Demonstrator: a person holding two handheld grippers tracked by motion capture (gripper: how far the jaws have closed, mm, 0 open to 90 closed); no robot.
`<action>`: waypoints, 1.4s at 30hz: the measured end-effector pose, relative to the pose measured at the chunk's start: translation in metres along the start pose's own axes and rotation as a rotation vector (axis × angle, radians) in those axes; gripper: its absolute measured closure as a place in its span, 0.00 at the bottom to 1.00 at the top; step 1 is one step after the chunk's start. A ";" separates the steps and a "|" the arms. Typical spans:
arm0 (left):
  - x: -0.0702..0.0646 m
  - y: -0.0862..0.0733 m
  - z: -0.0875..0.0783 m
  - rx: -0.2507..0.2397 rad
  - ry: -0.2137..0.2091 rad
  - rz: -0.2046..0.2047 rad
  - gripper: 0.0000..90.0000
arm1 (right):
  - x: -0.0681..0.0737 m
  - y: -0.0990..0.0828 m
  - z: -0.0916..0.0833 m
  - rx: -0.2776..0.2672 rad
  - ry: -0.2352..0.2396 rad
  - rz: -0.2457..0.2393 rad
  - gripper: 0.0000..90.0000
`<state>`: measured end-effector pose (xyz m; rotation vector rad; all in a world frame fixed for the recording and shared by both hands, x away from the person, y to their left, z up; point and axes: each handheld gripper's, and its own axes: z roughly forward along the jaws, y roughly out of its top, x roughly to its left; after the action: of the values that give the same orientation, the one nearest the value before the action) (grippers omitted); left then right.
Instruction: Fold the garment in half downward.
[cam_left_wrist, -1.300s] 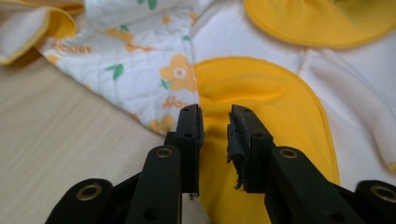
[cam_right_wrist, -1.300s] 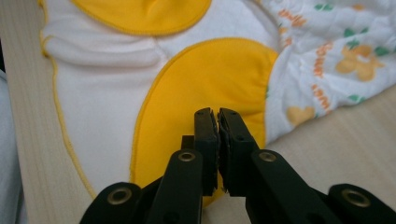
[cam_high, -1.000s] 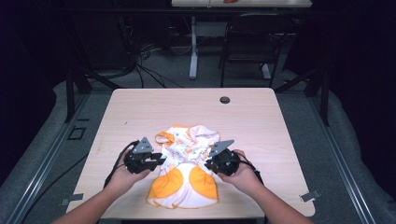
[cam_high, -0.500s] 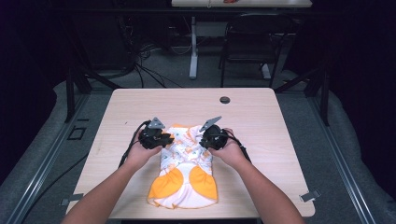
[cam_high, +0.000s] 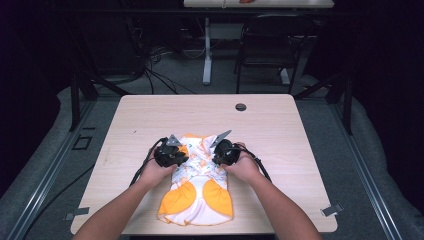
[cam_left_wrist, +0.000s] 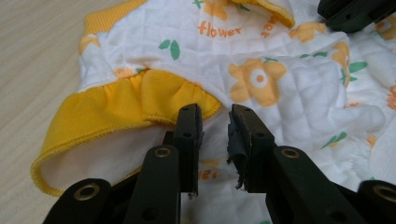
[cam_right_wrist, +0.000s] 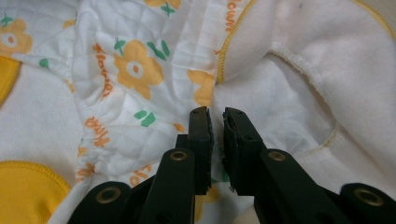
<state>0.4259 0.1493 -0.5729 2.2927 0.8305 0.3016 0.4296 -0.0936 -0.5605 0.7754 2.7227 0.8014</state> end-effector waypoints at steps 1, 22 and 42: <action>-0.002 -0.001 -0.001 0.003 -0.003 0.005 0.81 | 0.002 -0.001 0.000 -0.004 0.001 0.002 0.90; 0.032 0.042 -0.010 -0.053 0.047 -0.027 0.78 | -0.040 0.035 -0.021 -0.068 -0.095 0.067 0.85; 0.048 0.027 0.013 -0.009 0.100 -0.076 0.61 | -0.055 0.028 0.015 0.013 -0.086 0.151 0.67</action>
<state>0.4812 0.1573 -0.5653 2.2463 0.9623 0.3872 0.4930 -0.0969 -0.5551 1.0042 2.6209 0.7621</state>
